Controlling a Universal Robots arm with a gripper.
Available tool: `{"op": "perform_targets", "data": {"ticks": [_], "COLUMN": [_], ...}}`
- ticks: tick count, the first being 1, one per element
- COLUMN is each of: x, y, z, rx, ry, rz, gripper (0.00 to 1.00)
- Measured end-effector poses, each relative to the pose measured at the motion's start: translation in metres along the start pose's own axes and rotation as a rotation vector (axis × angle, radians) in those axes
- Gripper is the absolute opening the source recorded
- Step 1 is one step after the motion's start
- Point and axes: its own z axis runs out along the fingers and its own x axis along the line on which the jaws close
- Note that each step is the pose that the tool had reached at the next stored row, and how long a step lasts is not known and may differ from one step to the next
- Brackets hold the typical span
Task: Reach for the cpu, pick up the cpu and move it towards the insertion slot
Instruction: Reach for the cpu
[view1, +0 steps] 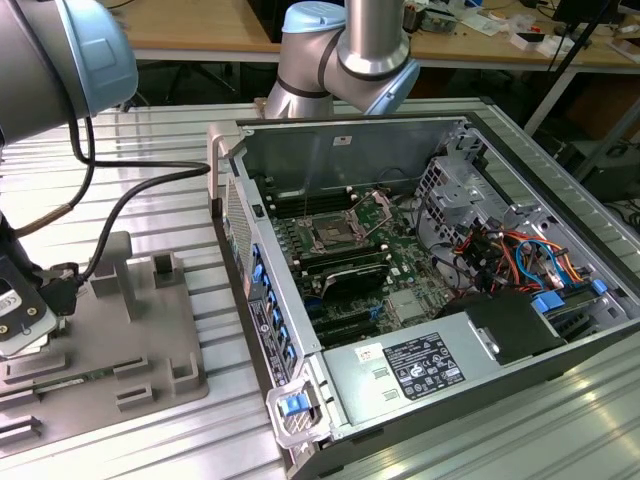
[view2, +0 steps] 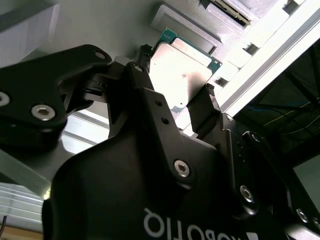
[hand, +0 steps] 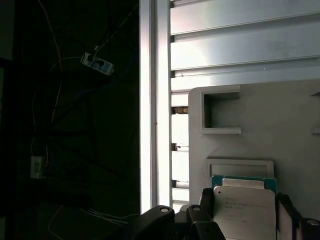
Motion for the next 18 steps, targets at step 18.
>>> {"op": "perform_targets", "data": {"ticks": [18], "x": [0.0002], "y": [0.0009], "z": [-0.0256], "rx": [0.0001], "ry": [0.0001], "rz": [0.0], "gripper": [0.55]}}
